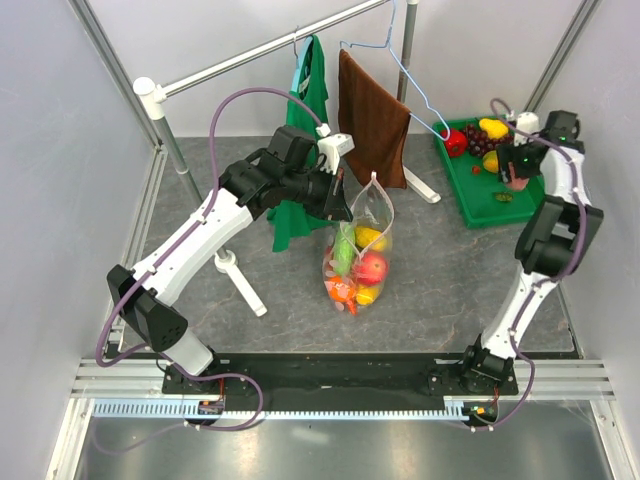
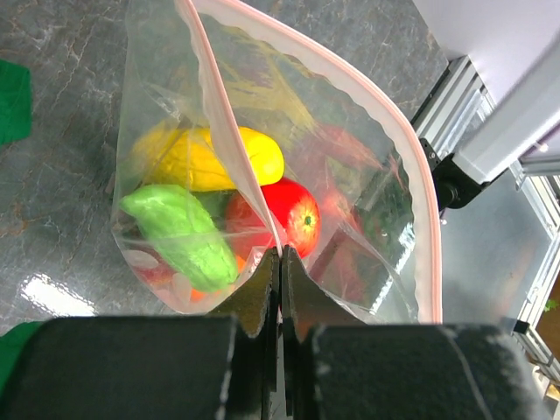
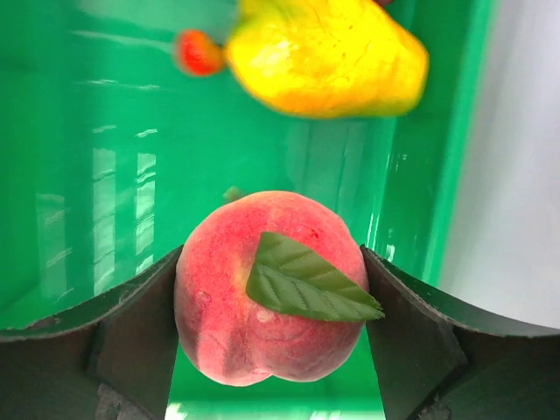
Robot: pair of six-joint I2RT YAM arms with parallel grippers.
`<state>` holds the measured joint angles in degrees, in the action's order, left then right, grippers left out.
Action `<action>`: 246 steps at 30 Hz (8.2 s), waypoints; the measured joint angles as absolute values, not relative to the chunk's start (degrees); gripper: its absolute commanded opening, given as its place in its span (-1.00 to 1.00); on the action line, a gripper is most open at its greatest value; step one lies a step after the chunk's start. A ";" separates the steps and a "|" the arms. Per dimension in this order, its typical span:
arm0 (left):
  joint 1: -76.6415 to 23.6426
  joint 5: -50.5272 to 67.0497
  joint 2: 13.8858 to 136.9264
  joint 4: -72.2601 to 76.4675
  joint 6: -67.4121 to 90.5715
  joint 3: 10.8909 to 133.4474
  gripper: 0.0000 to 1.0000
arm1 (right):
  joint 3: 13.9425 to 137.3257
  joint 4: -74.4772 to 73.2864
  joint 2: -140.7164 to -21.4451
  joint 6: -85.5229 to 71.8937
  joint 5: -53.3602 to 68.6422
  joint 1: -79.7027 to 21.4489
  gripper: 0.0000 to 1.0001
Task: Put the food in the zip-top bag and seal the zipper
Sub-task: Pick up the fake fruit from the bin, then place the fake fruit in the zipper food storage bag, then adjust the zipper food storage bag at the center of the board, then zip the zipper food storage bag at the center of the board.
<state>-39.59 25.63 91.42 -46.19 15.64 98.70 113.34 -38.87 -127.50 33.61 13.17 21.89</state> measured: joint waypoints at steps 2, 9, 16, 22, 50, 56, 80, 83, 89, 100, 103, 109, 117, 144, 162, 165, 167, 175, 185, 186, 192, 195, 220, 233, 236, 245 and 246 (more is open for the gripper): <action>-39.59 25.63 91.42 -46.19 15.64 98.41 -0.96 | 110.93 -40.40 -121.84 32.32 17.08 22.61 -0.12; -39.55 25.65 91.31 -46.17 15.62 97.10 -0.96 | 103.18 -50.76 -96.09 30.33 37.04 23.79 -0.18; -39.55 25.67 91.11 -46.28 15.59 96.42 -0.96 | 100.31 -66.02 -81.52 32.29 54.46 17.54 -0.19; -39.55 25.71 90.85 -46.28 15.59 96.42 -0.96 | 93.62 -54.35 -73.56 15.92 59.02 6.17 -0.20; -39.57 26.06 90.83 -47.66 15.57 98.30 -0.96 | 87.02 -42.04 -78.59 10.90 34.89 -26.52 0.96; -39.57 26.09 90.83 -47.64 15.57 98.32 -0.96 | 88.47 -44.23 -76.51 8.43 31.81 -26.48 0.94; -41.43 26.11 91.15 -48.21 14.90 101.41 -0.96 | 90.70 -56.88 -79.05 4.51 35.81 -20.73 -1.00; -43.20 26.11 92.55 -49.78 13.91 105.34 -0.96 | 89.32 -56.93 -78.04 3.31 41.50 -20.38 -1.00; -46.11 27.77 97.86 -52.82 10.63 117.19 -0.96 | 85.27 -49.60 -69.91 -5.98 46.11 -20.08 -1.00; -46.61 36.67 101.80 -59.18 -1.43 119.02 -0.27 | 68.99 -41.23 -52.18 -14.68 37.74 -20.14 -1.00; -46.57 39.33 101.91 -61.34 -3.77 118.02 0.29 | 64.90 -41.15 -51.83 -15.68 35.09 -20.12 -1.00; -46.59 42.39 97.95 -61.76 -4.05 110.28 0.71 | 60.69 -40.23 -47.79 -17.23 30.94 -20.10 -1.00; -47.99 35.38 82.15 -57.65 -3.31 95.66 0.98 | 59.79 -37.69 -42.63 -20.03 26.79 -20.10 -1.00; -63.83 6.22 83.66 -49.93 -11.42 93.60 -0.96 | 57.36 -33.85 -39.40 -19.42 21.67 -20.10 0.96; -45.28 21.91 65.52 -46.24 -37.10 75.88 -0.96 | 46.89 -40.45 -25.04 21.41 23.73 -20.08 0.83; -42.96 24.08 62.06 -42.76 -37.80 70.81 -0.96 | 42.46 -39.68 -24.84 23.35 27.31 -20.08 0.76; -41.54 25.02 60.62 -41.63 -37.82 69.73 -0.96 | 39.92 -38.24 -24.93 23.90 30.61 -20.08 0.71; -37.17 25.87 59.68 -38.85 -37.01 68.10 -0.96 | 35.53 -28.64 -26.59 21.71 40.95 -20.08 0.48; -34.11 25.96 58.30 -36.23 -35.57 65.34 -0.96 | 29.54 -14.44 -28.91 11.60 47.33 -20.12 0.25; -34.02 25.98 58.22 -36.03 -35.35 65.23 -0.96 | 29.19 -12.88 -29.28 10.04 47.79 -20.16 0.24; -33.45 25.96 58.22 -35.35 -34.26 64.95 -0.96 | 27.38 -4.69 -32.16 2.07 48.05 -22.63 0.12; -33.19 25.96 58.22 -35.03 -33.91 64.60 -0.96 | 26.65 -2.35 -32.95 -0.21 47.81 -23.99 -0.06; -32.36 32.45 61.91 -36.32 -29.08 75.37 1.00 | 41.93 -15.64 -38.65 8.58 40.95 -26.63 -1.00; -52.31 31.29 71.07 -40.36 -30.24 89.41 0.99 | 52.66 -31.99 -42.63 22.87 38.46 -26.63 -1.00; -54.24 29.30 74.41 -37.93 -30.22 89.34 0.99 | 52.66 -32.42 -41.78 23.51 38.50 -26.63 -1.00; -58.11 27.09 80.66 -32.01 -32.71 88.20 0.64 | 51.99 -32.49 -40.36 23.79 38.70 -26.63 -1.00; -58.28 27.07 80.93 -31.59 -33.08 88.20 0.63 | 51.94 -32.47 -40.36 23.79 38.74 -26.63 -1.00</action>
